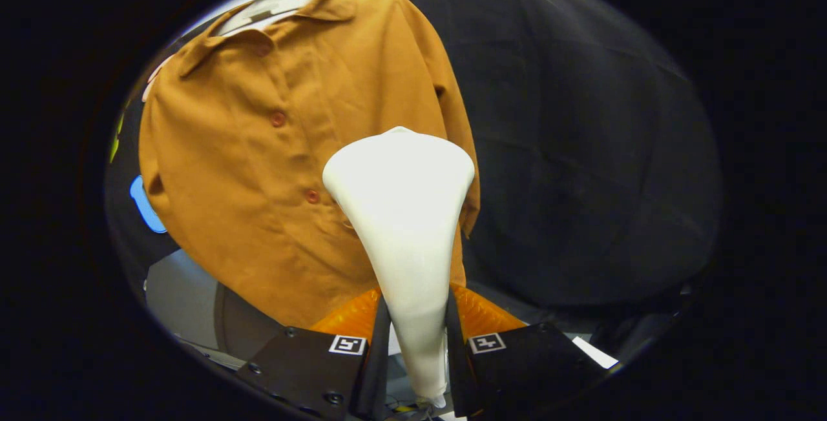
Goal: Iron the clothes twice with a garment steamer, once on the left side and once on the right side.
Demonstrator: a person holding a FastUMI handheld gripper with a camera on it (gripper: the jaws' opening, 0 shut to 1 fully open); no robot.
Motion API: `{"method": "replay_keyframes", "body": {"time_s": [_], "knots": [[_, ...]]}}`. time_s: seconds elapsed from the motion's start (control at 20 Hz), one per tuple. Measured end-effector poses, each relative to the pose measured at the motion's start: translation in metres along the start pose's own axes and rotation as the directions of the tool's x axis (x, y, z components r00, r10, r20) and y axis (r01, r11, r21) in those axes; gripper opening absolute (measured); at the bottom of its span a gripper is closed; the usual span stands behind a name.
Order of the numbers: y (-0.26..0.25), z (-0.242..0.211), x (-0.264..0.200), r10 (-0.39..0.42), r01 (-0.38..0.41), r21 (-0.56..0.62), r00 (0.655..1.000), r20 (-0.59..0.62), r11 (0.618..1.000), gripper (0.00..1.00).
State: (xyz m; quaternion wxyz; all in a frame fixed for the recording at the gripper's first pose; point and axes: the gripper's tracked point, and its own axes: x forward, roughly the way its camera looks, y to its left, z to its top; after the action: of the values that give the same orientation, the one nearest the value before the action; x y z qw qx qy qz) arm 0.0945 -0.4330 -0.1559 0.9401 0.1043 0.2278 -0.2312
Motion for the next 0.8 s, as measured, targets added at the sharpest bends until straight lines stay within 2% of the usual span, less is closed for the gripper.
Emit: {"method": "replay_keyframes", "body": {"time_s": [0.15, 0.35, 0.55, 0.8], "knots": [[0.05, 0.033, -0.031, 0.075, -0.071, -0.048, 0.992, 0.104, 0.996, 0.43], [0.126, 0.043, -0.077, 0.204, -0.187, -0.114, 0.965, 0.167, 0.976, 0.43], [0.211, 0.048, -0.12, 0.352, -0.32, -0.172, 0.914, 0.201, 0.932, 0.42], [0.293, 0.034, -0.172, 0.474, -0.43, -0.221, 0.854, 0.214, 0.875, 0.43]]}}
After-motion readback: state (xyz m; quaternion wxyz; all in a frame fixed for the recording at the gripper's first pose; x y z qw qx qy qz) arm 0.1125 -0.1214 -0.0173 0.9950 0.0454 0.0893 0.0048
